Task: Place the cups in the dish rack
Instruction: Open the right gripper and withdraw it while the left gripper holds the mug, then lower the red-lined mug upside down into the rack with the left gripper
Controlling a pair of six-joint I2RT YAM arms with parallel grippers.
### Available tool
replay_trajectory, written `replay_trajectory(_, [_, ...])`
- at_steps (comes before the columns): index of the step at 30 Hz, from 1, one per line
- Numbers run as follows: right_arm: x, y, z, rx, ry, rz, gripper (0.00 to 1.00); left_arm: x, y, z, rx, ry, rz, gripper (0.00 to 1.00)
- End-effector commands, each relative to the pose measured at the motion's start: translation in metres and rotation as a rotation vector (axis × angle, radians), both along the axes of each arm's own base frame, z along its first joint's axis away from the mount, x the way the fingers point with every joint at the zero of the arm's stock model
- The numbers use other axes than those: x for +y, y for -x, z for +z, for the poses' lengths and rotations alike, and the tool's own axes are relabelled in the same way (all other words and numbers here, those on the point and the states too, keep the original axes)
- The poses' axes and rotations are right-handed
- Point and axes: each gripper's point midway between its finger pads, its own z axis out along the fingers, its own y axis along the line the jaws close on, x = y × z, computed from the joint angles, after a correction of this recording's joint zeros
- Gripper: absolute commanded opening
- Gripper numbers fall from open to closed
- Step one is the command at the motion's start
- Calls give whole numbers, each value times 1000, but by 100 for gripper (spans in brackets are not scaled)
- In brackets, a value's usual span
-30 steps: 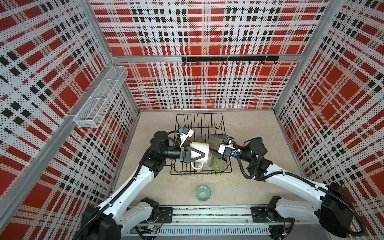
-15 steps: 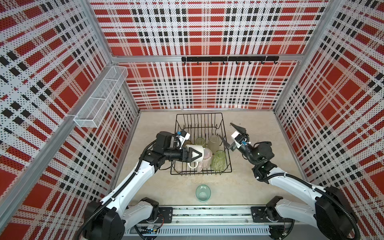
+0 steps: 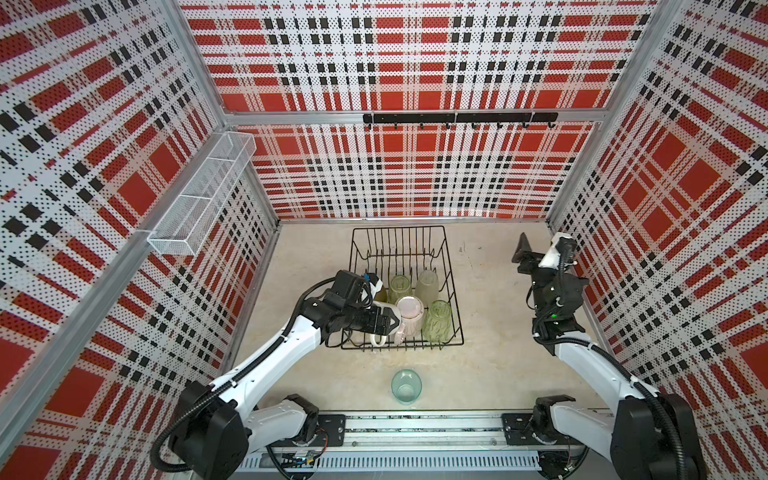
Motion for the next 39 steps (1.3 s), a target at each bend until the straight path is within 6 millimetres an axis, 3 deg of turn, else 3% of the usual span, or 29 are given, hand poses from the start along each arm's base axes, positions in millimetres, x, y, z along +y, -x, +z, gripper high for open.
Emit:
replay_trajectory(1, [-32,10,-11,16,-101,-101,85,2,-15,26,-102,-13,20,65])
replay_trajectory(6, [-74,10,-35,118,-151,-241,88,16,-21,25,-114,-88,72,65])
replay_trajectory(9, [-83,9,-44,144,-157,-264,91,25,-21,15,-99,-150,89,65])
replay_trajectory(16, [-88,-3,-69,257,-146,-286,100,41,-28,-1,-86,-260,139,65])
replay_trajectory(24, [-87,-3,-88,311,-188,-273,100,36,-30,-11,-61,-281,129,65])
replay_trajectory(39, [-73,-19,-93,381,-131,-171,100,31,-33,-37,-17,-415,106,69])
